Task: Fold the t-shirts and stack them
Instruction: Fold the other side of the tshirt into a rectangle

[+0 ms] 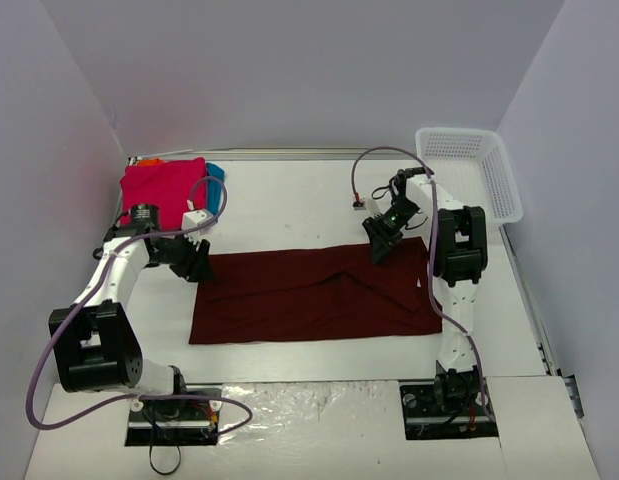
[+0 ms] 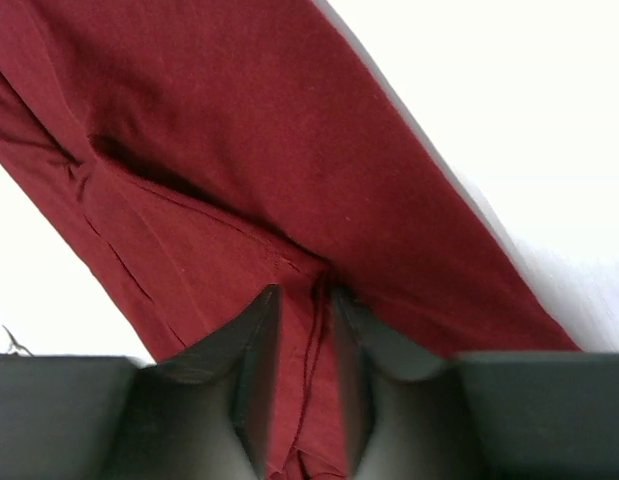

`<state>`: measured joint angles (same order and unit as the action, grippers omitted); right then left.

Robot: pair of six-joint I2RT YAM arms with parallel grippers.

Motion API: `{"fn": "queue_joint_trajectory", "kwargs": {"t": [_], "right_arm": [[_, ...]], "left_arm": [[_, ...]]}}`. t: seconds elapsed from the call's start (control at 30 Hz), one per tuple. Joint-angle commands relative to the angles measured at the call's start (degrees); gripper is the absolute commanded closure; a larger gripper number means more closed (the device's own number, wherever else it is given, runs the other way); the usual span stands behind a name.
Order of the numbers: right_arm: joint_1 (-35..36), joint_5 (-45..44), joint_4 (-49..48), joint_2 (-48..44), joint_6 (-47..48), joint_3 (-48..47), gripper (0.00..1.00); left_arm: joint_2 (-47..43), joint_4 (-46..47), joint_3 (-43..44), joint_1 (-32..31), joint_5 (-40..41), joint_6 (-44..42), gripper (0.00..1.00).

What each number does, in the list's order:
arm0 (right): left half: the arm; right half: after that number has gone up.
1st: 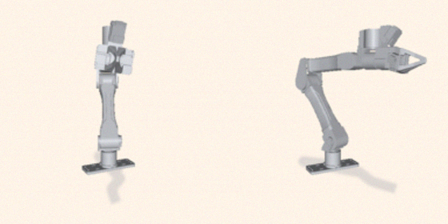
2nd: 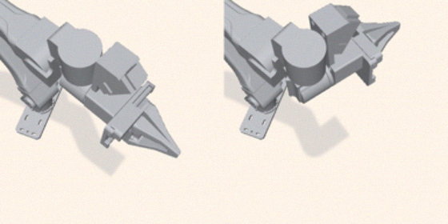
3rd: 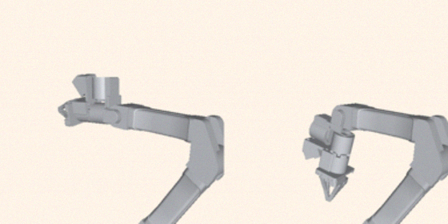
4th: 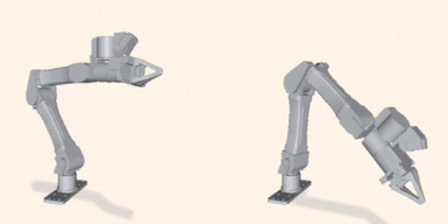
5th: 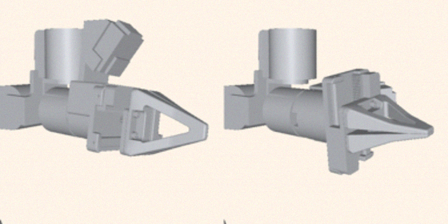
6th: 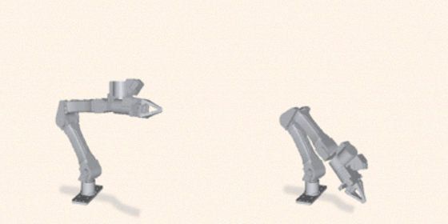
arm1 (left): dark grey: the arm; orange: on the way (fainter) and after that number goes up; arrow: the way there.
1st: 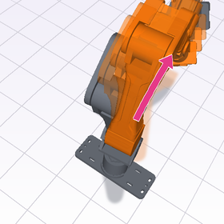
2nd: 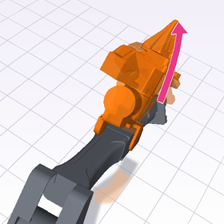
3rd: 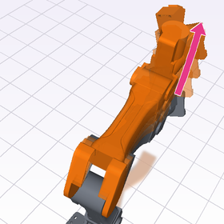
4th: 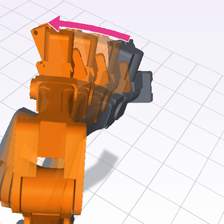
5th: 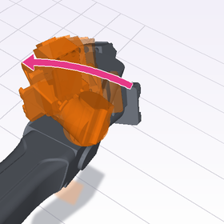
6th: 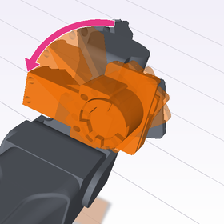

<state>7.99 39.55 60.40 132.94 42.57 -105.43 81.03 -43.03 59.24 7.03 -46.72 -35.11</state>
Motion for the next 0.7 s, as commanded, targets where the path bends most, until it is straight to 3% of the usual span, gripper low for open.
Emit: {"fn": "queue_joint_trajectory", "kwargs": {"t": [0.0, 0.03, 0.07, 0.17, 0.67], "right_arm": [[1.0, 1.5, 3.9, -1.6, 1.2, 0.8, 0.79], [1.0, 1.5, 4.0, -1.6, 1.2, 1.0, 0.83], [1.1, 1.7, 4.0, -1.9, 1.2, 1.0, 0.92], [1.3, 1.6, 4.3, -2.9, 1.0, 1.2, 1.00], [7.0, 0.5, 6.0, -14.7, 0.6, 9.8, 1.00]], "left_arm": [[-1.8, 0.1, -0.1, 0.6, -2.2, 0.0, 0.58], [-1.8, 0.1, -0.2, 0.7, -2.2, 0.0, 0.58], [-1.7, 0.1, -0.2, 0.9, -2.3, 0.0, 0.58], [-1.7, 0.2, -0.3, 0.9, -2.6, 0.0, 0.59], [-3.2, 0.1, -0.6, 1.0, -2.9, 0.0, 0.60]]}}
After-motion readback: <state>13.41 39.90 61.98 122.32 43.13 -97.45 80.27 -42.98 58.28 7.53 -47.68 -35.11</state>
